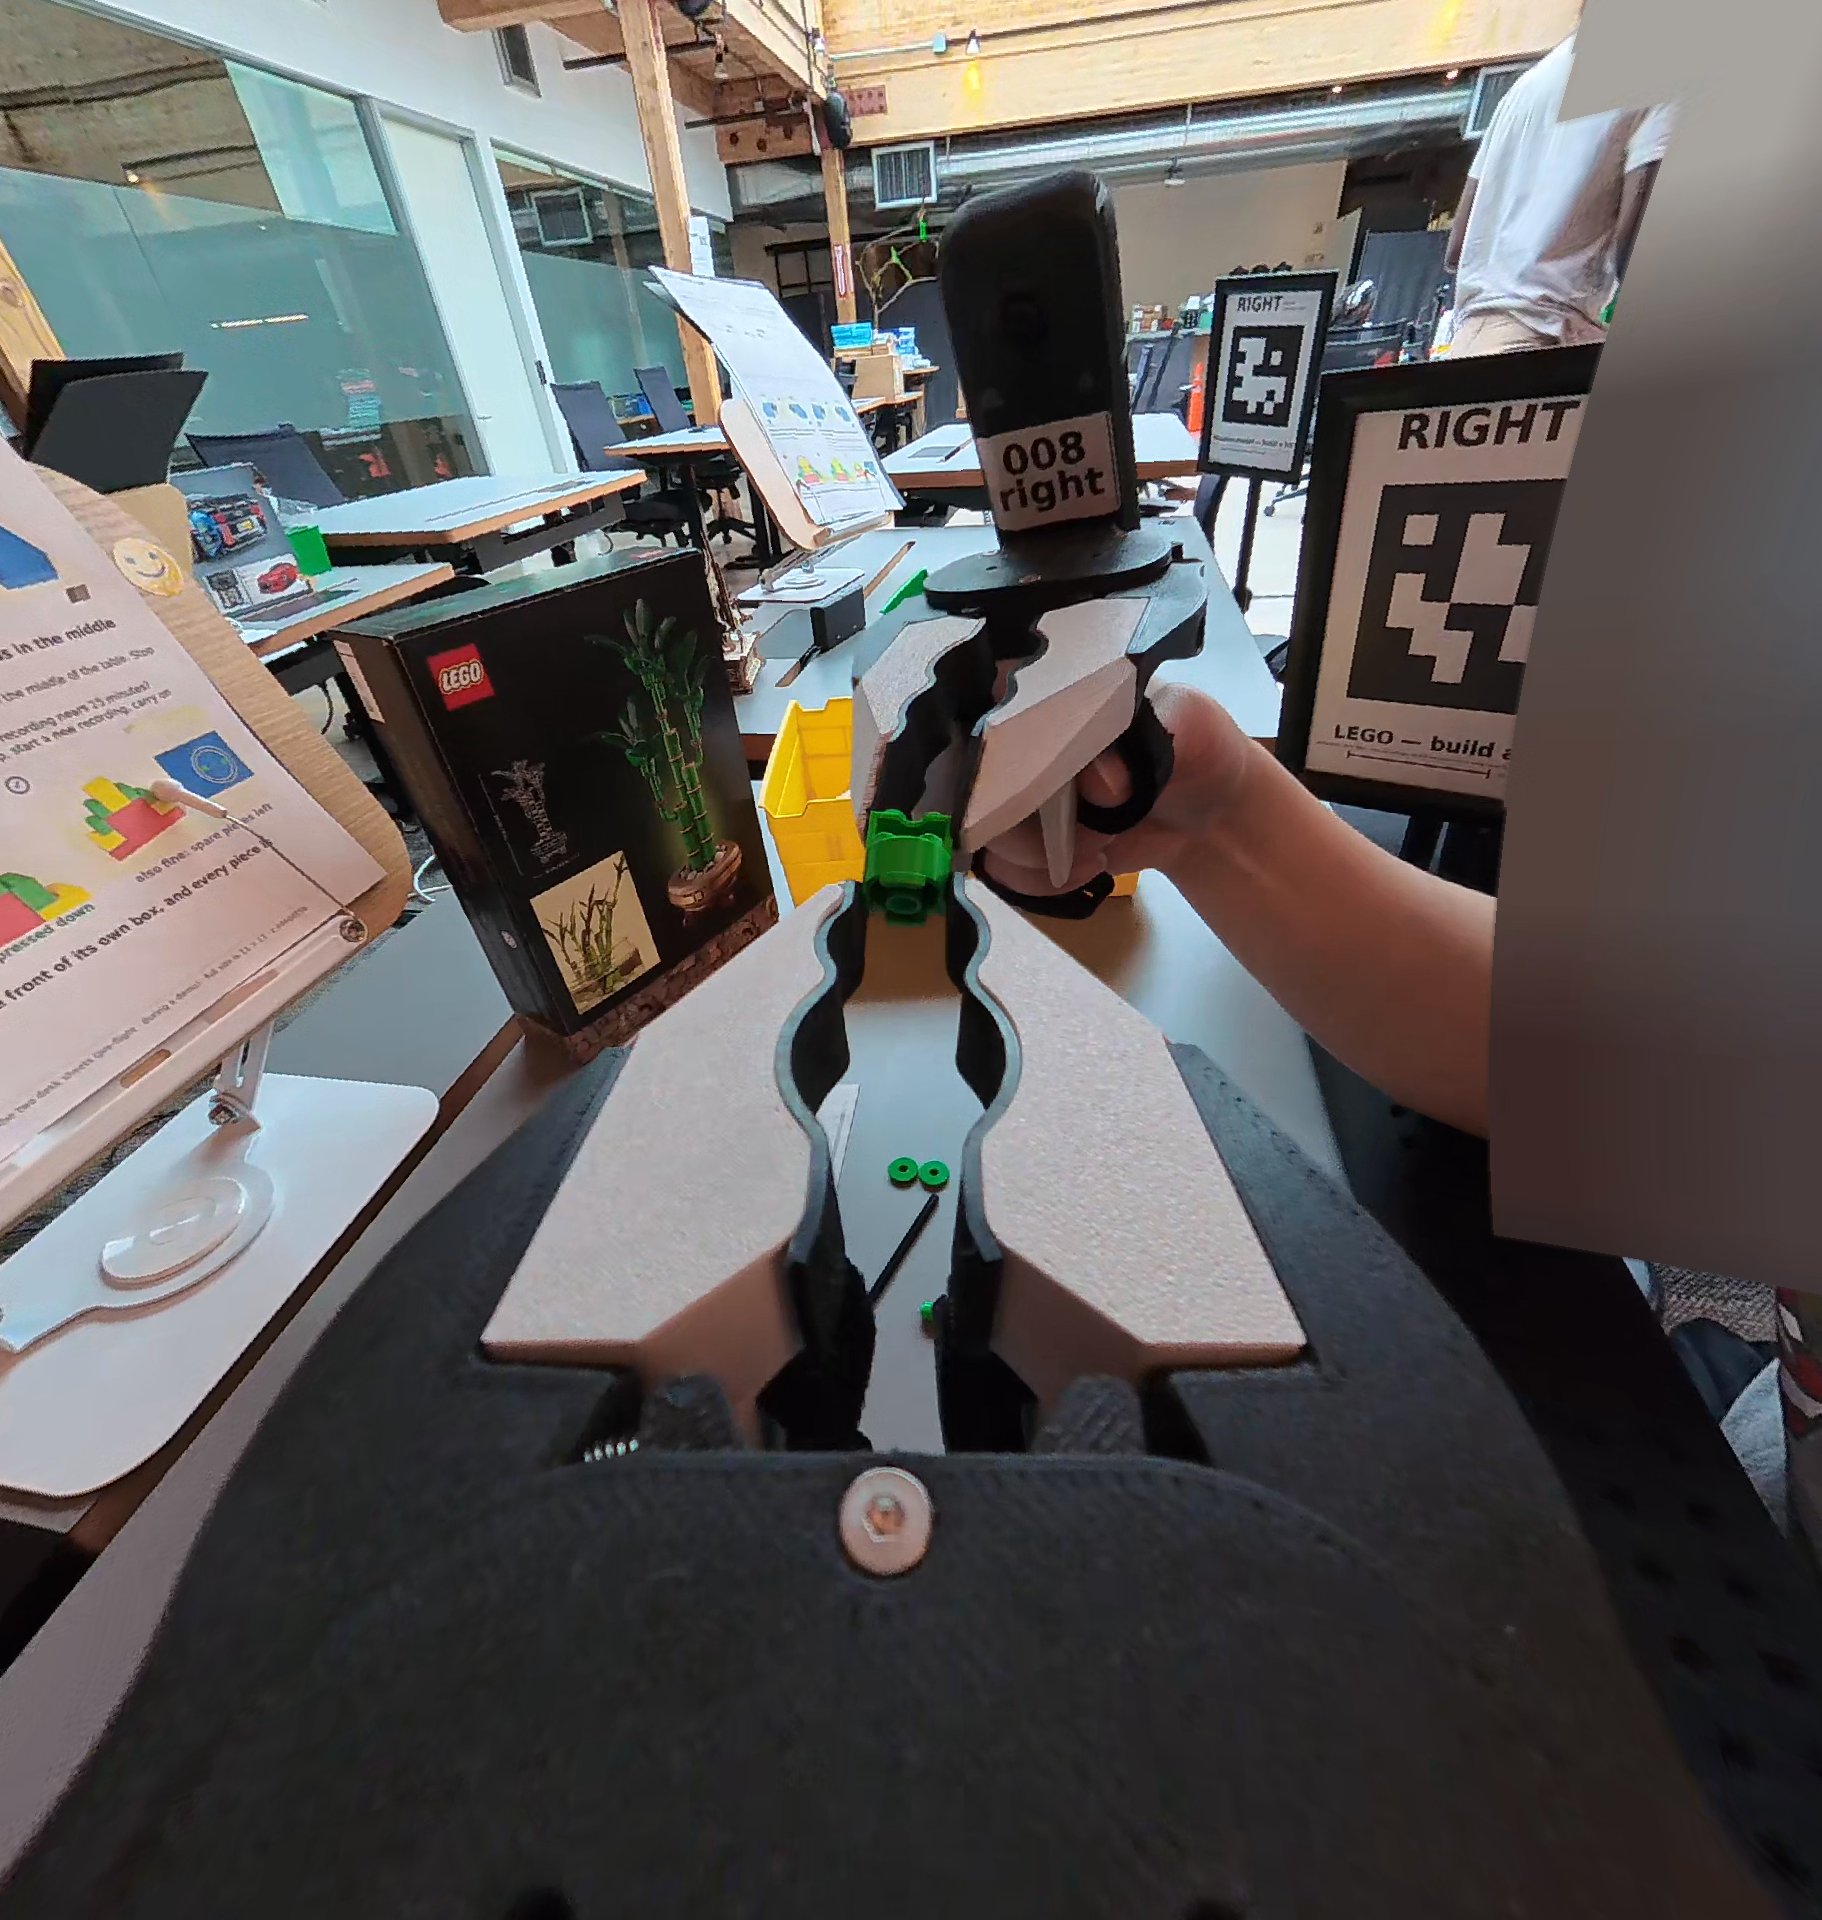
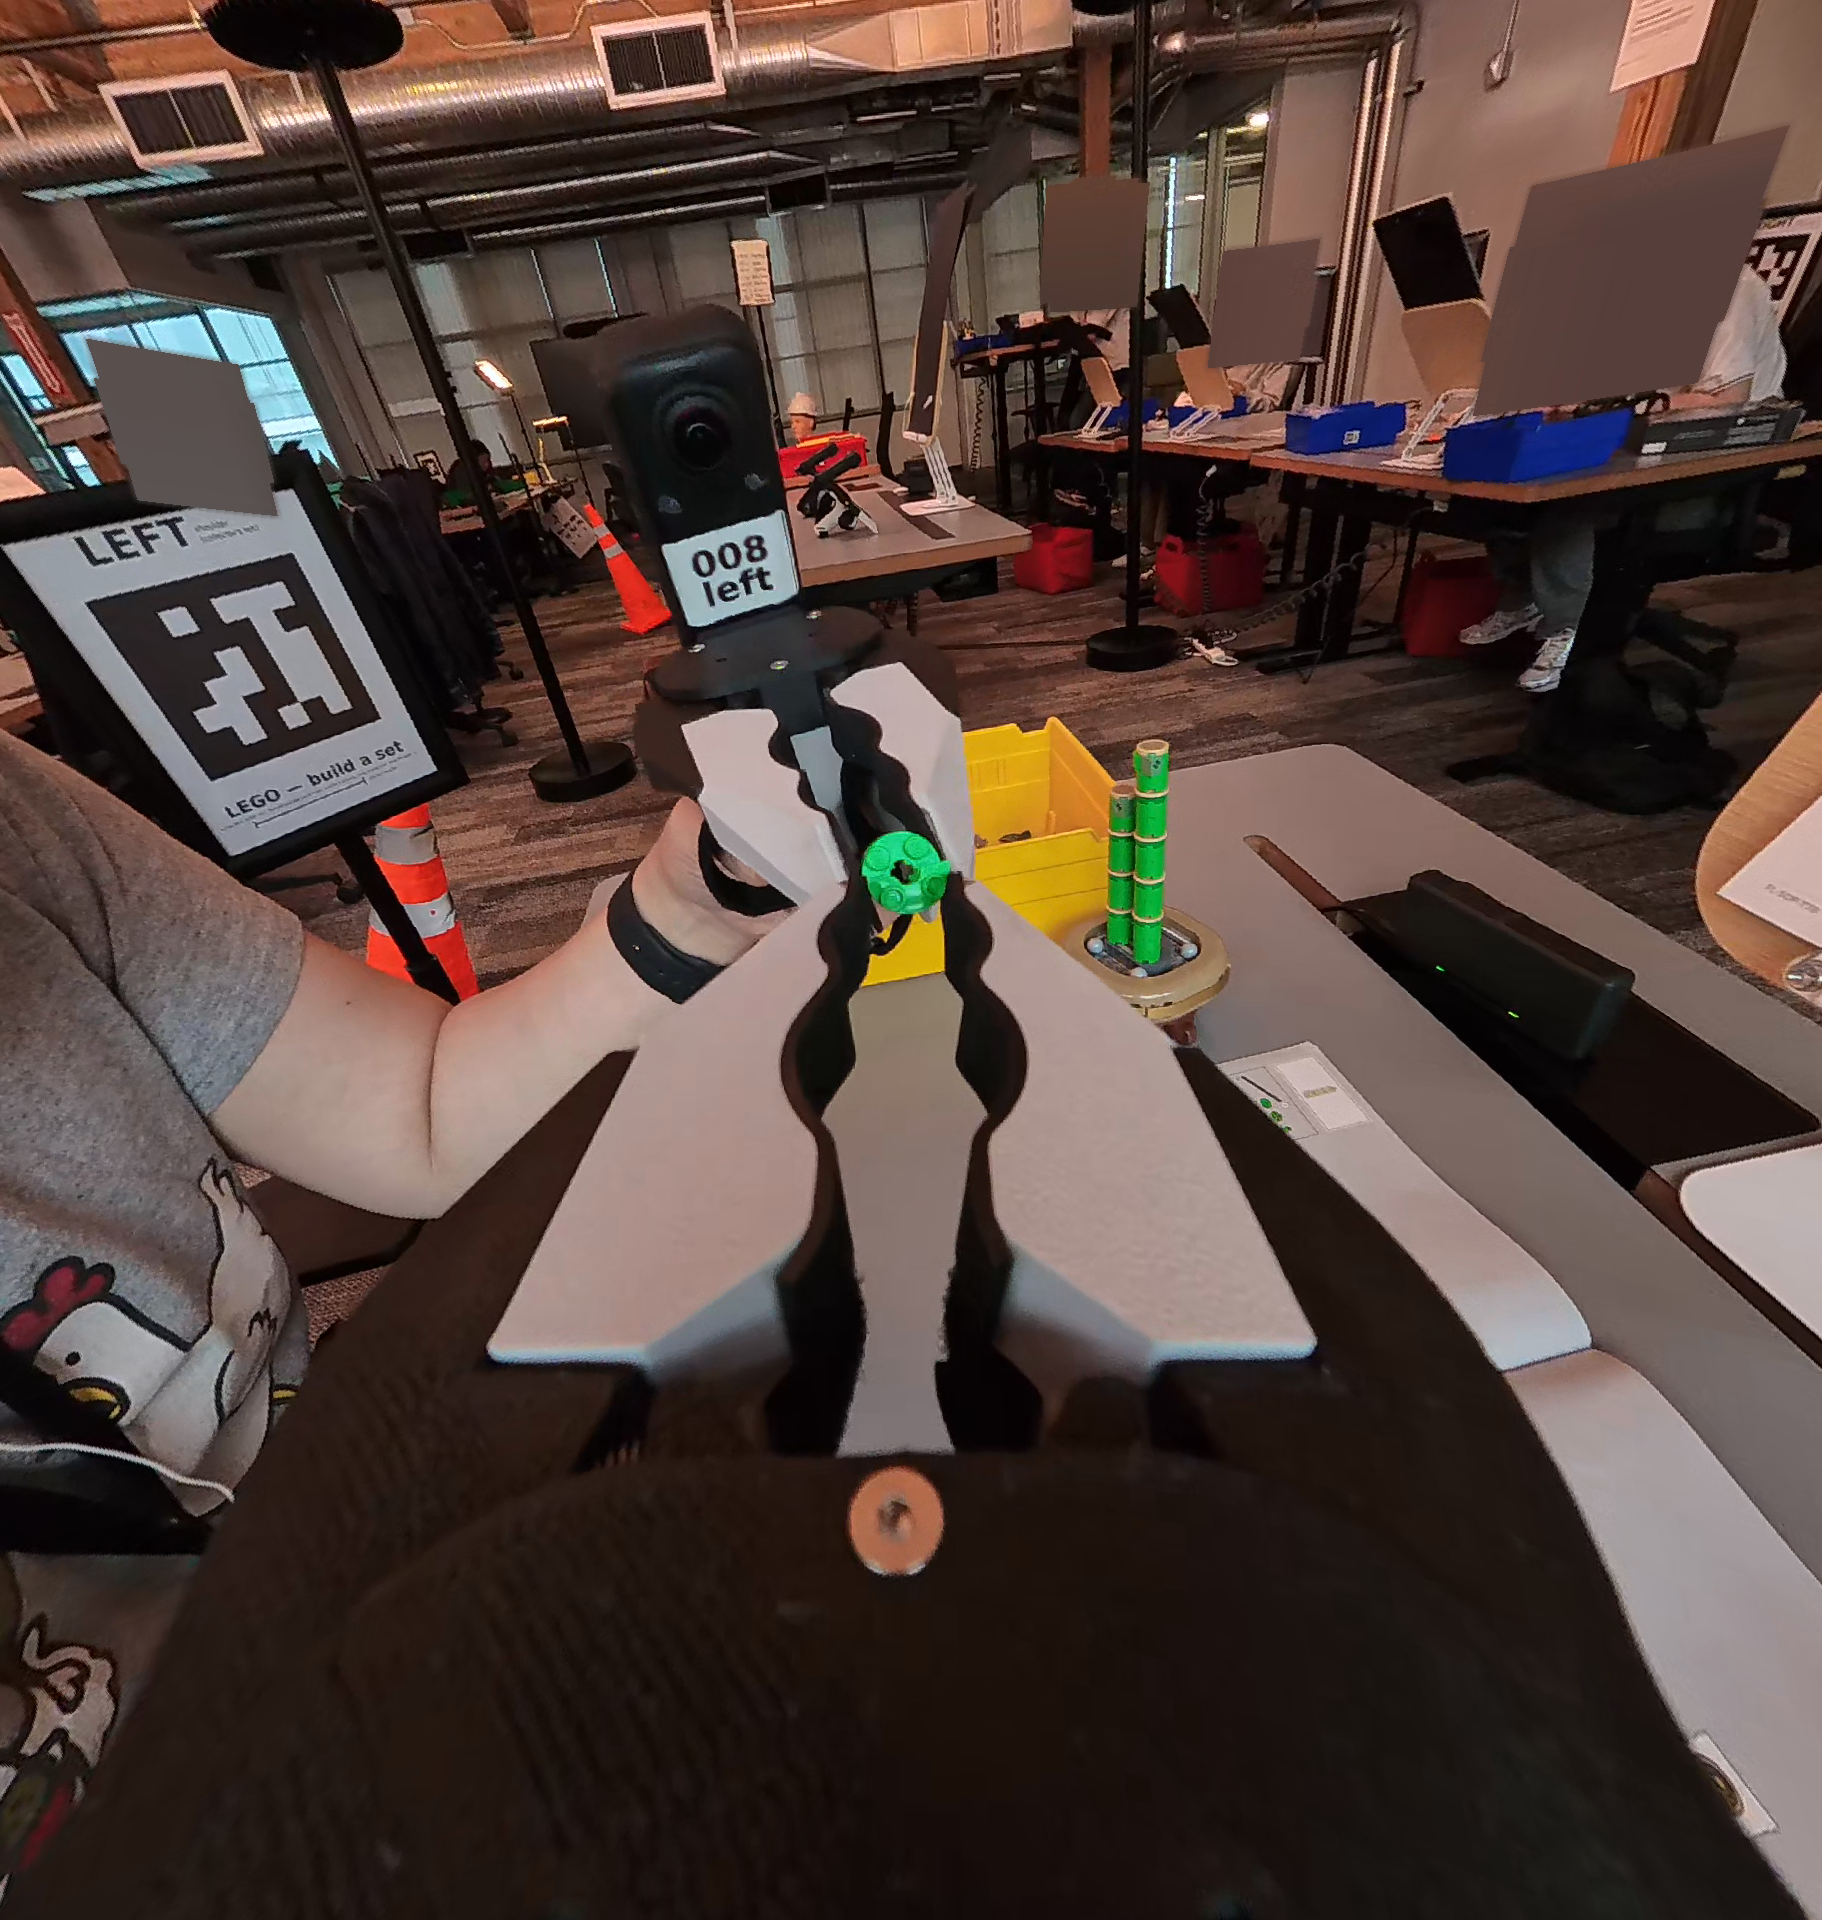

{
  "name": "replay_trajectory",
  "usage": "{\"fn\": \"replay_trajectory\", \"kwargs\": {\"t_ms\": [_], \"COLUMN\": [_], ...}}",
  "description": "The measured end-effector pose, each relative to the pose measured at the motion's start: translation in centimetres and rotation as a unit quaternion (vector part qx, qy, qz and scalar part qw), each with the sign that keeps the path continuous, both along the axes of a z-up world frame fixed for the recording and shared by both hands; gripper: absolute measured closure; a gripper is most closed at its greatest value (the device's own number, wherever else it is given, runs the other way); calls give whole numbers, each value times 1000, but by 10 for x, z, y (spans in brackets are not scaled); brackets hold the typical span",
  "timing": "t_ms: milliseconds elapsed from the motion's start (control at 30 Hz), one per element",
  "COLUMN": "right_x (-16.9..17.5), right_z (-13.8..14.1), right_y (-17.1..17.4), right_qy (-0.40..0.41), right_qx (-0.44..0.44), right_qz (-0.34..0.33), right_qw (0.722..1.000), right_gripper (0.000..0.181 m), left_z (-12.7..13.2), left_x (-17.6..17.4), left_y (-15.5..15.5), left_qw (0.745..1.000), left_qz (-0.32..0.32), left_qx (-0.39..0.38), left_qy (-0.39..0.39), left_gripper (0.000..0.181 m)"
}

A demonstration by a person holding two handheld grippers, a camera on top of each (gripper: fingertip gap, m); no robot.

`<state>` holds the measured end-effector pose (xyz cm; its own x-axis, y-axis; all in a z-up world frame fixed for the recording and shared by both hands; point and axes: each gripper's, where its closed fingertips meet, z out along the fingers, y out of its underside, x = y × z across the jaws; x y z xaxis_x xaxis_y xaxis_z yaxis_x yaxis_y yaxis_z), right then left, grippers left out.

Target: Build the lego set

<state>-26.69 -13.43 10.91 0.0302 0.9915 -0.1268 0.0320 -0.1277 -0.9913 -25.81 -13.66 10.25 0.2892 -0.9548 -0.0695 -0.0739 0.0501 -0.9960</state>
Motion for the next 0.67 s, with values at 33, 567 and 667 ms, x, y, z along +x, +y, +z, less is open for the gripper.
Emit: {"fn": "replay_trajectory", "kwargs": {"t_ms": [33, 567, 667], "right_x": [0, 7, 25], "right_z": [1, 19, 35], "right_y": [0, 6, 11], "right_qy": [3, 39, 70], "right_qx": [-2, 9, 100], "right_qz": [1, -29, -68], "right_qw": [1000, 999, 990], "right_gripper": [168, 154, 140], "left_z": [1, 14, 22], "left_x": [0, 3, -3], "left_y": [0, -4, -5], "left_qw": [1000, 986, 967], "left_qz": [-1, -74, -111], "left_qx": [-1, -112, -168], "left_qy": [-2, -101, -158], "left_gripper": [168, 168, 168]}}
